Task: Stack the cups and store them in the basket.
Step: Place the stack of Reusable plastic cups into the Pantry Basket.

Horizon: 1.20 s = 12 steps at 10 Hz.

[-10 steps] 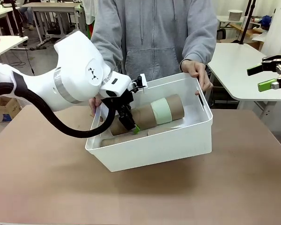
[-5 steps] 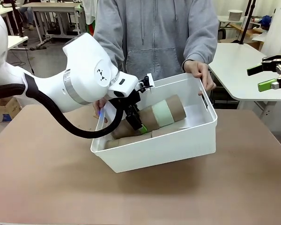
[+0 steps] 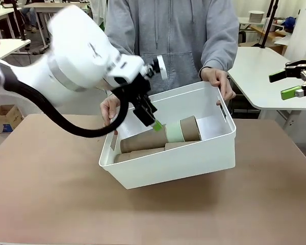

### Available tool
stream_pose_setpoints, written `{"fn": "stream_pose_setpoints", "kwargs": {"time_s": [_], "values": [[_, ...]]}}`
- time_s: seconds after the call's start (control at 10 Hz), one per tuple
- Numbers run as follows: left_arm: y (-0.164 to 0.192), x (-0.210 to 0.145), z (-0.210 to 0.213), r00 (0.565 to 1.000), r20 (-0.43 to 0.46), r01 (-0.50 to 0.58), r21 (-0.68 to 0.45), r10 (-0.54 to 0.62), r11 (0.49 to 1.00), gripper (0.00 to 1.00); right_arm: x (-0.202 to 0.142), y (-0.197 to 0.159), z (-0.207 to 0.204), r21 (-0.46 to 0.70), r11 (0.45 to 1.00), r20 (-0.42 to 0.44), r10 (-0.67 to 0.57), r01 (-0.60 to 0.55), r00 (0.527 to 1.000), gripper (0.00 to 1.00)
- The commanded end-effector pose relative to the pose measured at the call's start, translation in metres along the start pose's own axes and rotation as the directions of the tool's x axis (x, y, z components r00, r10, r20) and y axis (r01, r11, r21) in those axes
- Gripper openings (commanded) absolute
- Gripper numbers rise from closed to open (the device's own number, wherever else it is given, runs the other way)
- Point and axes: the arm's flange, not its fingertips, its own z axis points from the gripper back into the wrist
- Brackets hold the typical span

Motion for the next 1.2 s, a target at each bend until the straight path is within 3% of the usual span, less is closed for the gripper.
{"fn": "stream_pose_setpoints", "kwargs": {"time_s": [0.0,0.2,0.5,0.7,1.1], "values": [[-0.026,-0.021,0.065,0.996,0.087,0.022,-0.046,-0.018,0.999,1.00,0.003,0.000,0.000,-0.004,1.000,0.025,-0.002,0.002,1.000,1.00],[-0.042,-0.044,0.128,0.985,0.169,0.033,-0.072,-0.020,0.997,1.00,0.003,0.000,0.000,-0.004,1.000,0.025,-0.002,0.002,1.000,1.00],[-0.062,-0.117,0.225,0.954,0.299,0.045,-0.053,-0.027,0.998,1.00,0.003,0.000,0.000,-0.004,1.000,0.025,-0.002,0.002,1.000,1.00],[-0.079,-0.156,0.260,0.942,0.329,0.095,-0.055,-0.072,0.994,1.00,0.003,0.000,0.000,-0.004,1.000,0.025,-0.002,0.002,1.000,1.00],[-0.075,-0.185,0.278,0.929,0.351,0.147,-0.054,-0.119,0.988,1.00,0.003,0.000,0.000,-0.004,1.000,0.025,-0.002,0.002,1.000,1.00]]}}
